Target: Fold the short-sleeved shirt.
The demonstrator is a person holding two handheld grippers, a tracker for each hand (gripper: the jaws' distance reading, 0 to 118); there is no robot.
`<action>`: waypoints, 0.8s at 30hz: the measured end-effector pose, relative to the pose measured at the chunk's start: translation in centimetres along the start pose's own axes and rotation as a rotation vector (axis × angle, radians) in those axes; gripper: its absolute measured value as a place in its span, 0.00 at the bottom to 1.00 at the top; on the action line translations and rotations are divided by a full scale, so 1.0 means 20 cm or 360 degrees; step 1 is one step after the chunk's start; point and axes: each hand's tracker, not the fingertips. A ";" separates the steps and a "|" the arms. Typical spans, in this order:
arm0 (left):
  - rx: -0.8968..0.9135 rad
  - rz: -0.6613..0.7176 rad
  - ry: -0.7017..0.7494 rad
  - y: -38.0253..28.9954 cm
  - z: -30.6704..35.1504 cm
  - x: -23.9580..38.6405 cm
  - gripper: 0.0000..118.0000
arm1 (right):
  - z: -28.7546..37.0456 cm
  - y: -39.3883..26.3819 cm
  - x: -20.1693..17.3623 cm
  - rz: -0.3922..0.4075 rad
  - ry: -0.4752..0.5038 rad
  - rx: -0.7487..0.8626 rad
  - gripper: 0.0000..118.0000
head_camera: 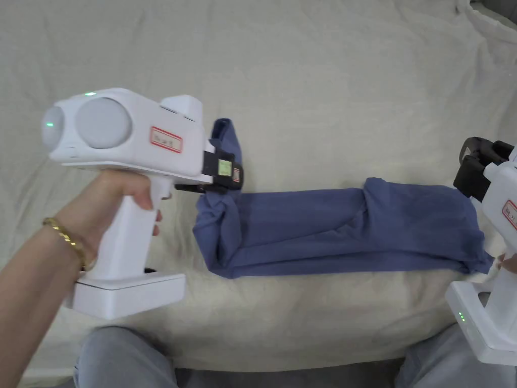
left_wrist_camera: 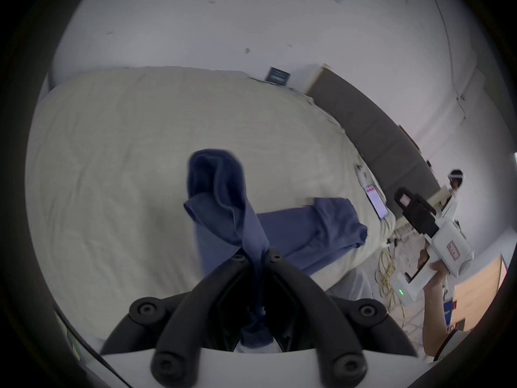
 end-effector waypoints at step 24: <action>0.0021 0.0208 -0.0106 0.03 -0.54 0.21 1.00 | 0.08 -0.04 0.18 -0.0044 -0.0125 -0.0026 0.00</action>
